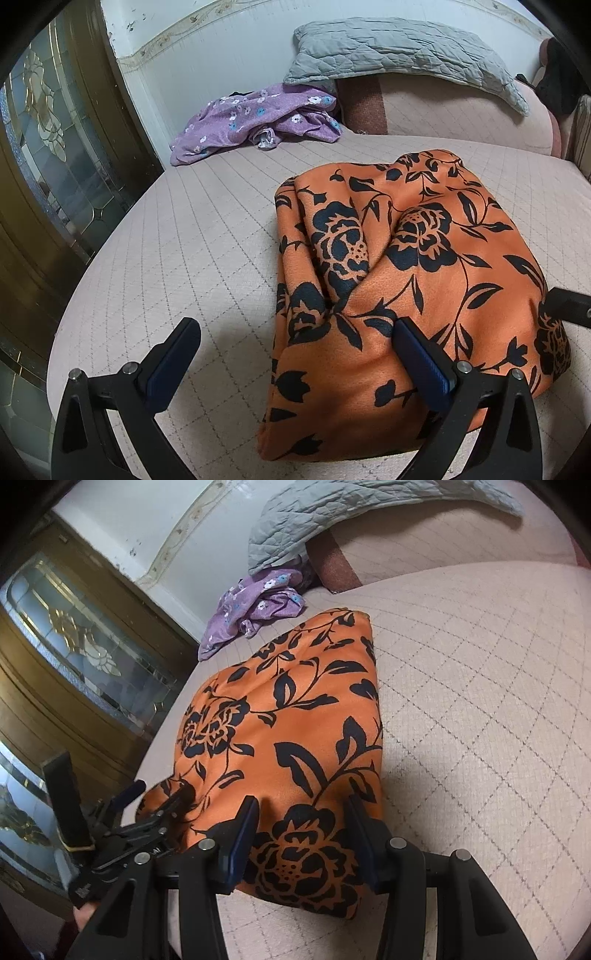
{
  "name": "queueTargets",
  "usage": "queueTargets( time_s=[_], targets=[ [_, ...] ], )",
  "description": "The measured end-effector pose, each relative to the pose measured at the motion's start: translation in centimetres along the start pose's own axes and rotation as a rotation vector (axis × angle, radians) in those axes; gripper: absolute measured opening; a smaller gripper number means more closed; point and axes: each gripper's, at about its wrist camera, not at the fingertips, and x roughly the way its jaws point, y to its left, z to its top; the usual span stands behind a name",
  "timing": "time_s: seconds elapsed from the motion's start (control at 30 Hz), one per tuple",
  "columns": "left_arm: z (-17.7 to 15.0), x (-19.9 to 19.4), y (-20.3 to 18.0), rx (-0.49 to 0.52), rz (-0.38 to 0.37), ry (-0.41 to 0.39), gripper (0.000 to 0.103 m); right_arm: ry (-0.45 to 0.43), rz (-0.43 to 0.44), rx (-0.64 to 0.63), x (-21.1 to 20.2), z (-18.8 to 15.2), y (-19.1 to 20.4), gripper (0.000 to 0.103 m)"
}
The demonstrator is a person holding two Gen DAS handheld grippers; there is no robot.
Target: Fold small clothes
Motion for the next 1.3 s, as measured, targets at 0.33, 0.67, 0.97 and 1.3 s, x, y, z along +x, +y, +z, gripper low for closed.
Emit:
queueTargets(
  time_s=[0.33, 0.67, 0.97, 1.3],
  targets=[
    [-0.1, 0.0, 0.0, -0.007, -0.006, 0.005, 0.103, -0.068, 0.042, 0.012, -1.3, 0.7, 0.2, 0.054],
    [0.1, -0.2, 0.3, -0.016, -0.018, 0.003, 0.103, -0.055, 0.049, 0.117, -1.2, 1.1, -1.8, 0.053],
    [0.1, -0.1, 0.6, -0.028, -0.035, -0.003, 0.103, -0.077, 0.034, 0.135, -1.5, 1.4, -2.5, 0.053],
    [0.4, -0.9, 1.0, -0.049, -0.047, -0.026, 0.103, -0.070, 0.021, 0.148, -1.2, 1.2, -2.9, 0.058]
  ],
)
